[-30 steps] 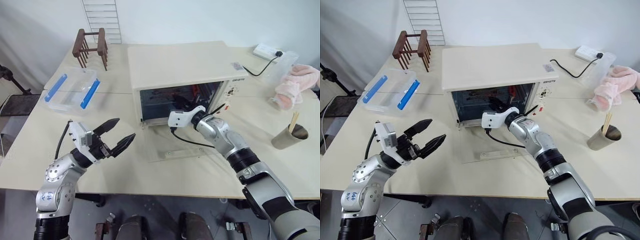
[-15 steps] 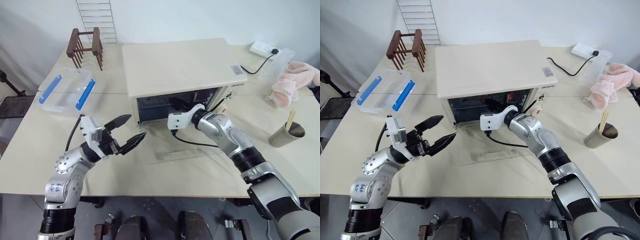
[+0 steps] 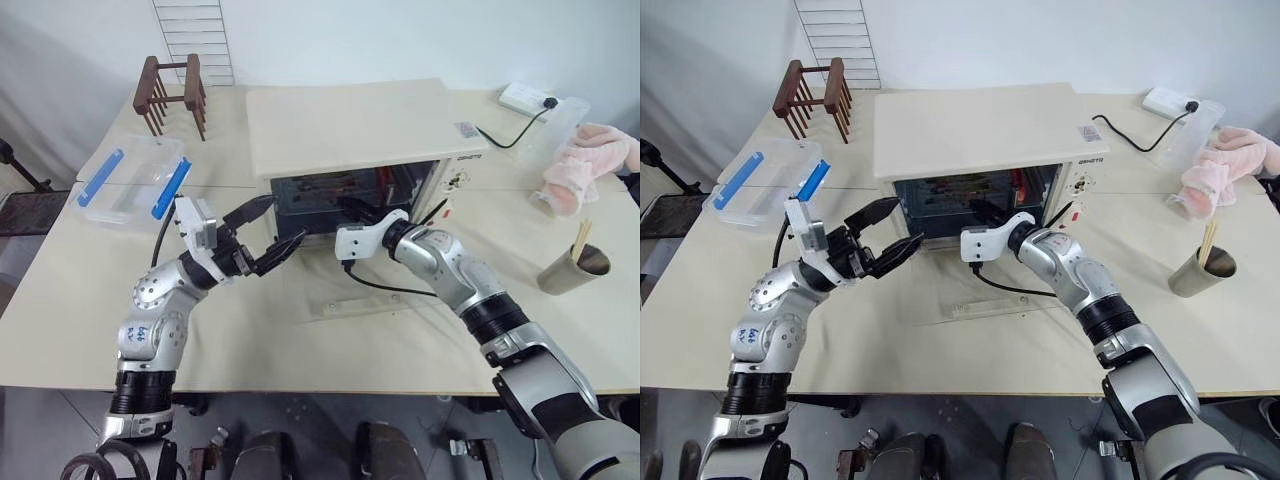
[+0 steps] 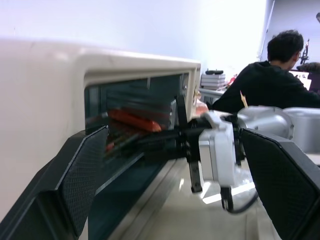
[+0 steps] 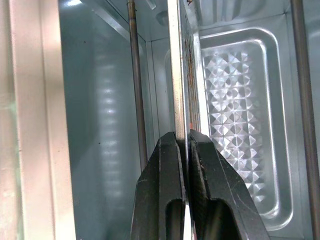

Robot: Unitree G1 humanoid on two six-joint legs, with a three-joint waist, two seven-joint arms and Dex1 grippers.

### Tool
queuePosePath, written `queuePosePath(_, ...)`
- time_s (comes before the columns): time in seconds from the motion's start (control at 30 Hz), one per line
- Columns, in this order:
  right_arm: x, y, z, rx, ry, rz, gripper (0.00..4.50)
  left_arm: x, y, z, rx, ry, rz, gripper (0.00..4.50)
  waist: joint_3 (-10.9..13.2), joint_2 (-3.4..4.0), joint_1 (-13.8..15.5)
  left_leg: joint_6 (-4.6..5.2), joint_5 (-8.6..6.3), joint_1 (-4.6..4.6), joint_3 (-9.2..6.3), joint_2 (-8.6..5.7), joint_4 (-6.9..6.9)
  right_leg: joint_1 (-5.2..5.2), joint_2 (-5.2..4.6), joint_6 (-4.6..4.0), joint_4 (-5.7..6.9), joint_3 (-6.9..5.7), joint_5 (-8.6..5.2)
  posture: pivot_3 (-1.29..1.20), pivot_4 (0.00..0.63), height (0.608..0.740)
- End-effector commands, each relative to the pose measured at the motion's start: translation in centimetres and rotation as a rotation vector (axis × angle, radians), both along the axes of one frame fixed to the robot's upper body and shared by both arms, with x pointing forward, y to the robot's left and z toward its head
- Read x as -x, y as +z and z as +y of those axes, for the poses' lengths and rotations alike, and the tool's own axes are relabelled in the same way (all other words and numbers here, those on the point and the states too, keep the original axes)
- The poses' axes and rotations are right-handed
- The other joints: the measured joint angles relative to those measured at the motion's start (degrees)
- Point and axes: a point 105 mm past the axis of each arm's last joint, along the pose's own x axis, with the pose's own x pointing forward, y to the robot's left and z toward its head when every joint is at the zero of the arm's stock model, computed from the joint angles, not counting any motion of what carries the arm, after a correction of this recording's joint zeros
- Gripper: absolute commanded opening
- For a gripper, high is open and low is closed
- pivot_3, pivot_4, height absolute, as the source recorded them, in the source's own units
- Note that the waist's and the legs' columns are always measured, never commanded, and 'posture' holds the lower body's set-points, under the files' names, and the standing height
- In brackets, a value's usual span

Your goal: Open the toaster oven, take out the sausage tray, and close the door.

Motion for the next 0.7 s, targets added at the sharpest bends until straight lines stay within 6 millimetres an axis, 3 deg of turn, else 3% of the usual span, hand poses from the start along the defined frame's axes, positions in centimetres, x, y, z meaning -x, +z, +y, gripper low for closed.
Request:
queuePosePath(0.03,1.8,2.3,1.8,-0.048,0.114,-0.079,0.01,-0.6,1.4,0.4,0.011,0.021,-0.054,4.5,0.0,0.0,0.02,0.0,0.0,0.0,0.0,0.0,0.01,0.01,0.0,0.0,0.0,0.0,0.0,0.0,0.15,0.74)
queuePosePath(0.4,6.6,0.9,0.5,-0.055,0.18,0.006,0.01,-0.6,0.6,0.3,0.003,-0.006,-0.021,4.5,0.0,0.0,-0.01,-0.01,0.0,0.03,-0.01,-0.01,0.0,0.03,0.06,0.0,-0.02,0.01,0.0,0.0,0.15,0.74)
queuePosePath(0.53,10.0,0.3,-1.1,-0.072,0.192,0.045,0.01,-0.3,-0.2,0.8,-0.014,-0.006,0.019,4.5,0.0,0.0,0.63,-0.02,0.0,0.03,-0.08,-0.01,-0.04,0.04,0.07,0.0,-0.03,-0.01,0.0,0.0,0.15,0.74)
queuePosePath(0.7,11.7,-0.4,-2.7,-0.052,0.163,0.064,0.01,-0.1,-0.9,1.4,-0.022,0.001,0.051,4.5,0.02,-0.03,1.51,-0.03,-0.02,0.01,-0.05,-0.02,0.03,0.17,0.11,0.0,-0.31,-0.01,0.0,0.0,0.15,0.74)
